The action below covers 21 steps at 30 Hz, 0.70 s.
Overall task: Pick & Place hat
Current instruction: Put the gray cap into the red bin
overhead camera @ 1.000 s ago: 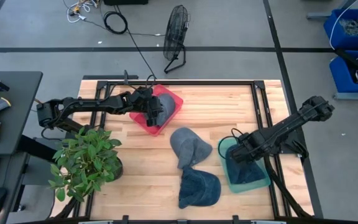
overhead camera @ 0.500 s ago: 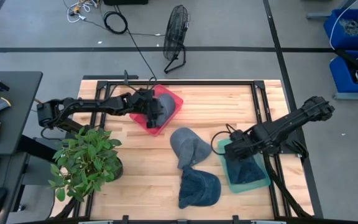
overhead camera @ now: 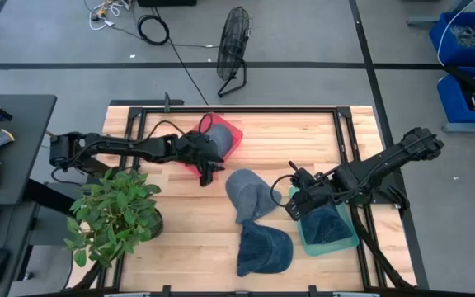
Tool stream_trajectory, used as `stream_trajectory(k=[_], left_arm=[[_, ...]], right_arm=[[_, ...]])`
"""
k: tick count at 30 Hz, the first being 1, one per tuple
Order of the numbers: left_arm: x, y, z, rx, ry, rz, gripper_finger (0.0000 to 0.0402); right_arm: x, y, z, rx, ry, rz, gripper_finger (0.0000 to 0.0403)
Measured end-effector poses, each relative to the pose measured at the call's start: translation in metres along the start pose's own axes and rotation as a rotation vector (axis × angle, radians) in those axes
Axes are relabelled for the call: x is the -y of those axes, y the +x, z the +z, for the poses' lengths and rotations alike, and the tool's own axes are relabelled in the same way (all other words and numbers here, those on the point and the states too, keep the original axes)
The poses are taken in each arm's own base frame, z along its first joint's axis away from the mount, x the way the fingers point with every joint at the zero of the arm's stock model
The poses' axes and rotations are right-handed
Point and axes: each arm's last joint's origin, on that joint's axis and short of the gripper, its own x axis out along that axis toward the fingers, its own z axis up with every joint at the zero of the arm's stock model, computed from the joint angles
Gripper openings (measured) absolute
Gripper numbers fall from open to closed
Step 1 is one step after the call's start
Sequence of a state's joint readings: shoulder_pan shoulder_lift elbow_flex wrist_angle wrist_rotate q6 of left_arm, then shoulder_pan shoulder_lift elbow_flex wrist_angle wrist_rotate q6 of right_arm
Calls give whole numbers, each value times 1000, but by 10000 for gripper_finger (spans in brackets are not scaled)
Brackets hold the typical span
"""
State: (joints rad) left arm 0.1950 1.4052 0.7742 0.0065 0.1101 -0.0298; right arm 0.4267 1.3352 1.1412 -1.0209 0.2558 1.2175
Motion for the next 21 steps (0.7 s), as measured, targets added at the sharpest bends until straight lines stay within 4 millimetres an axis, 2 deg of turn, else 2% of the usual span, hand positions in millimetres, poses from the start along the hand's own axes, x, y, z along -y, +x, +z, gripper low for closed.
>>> stream_trajectory(k=[4, 8, 13, 21], left_arm=[[19, 7, 7, 94, -54, -61, 142], [38, 24, 9, 183, -91, -108, 142], [51, 54, -2, 240, -126, -8, 142], [74, 93, -25, 294, -99, -75, 142]], right_arm=[[5, 0, 1, 40, -4, -62, 87], [8, 0, 2, 82, 2, -103, 107], [9, 0, 3, 89, -23, -113, 122], [9, 0, 2, 88, -25, -119, 125]])
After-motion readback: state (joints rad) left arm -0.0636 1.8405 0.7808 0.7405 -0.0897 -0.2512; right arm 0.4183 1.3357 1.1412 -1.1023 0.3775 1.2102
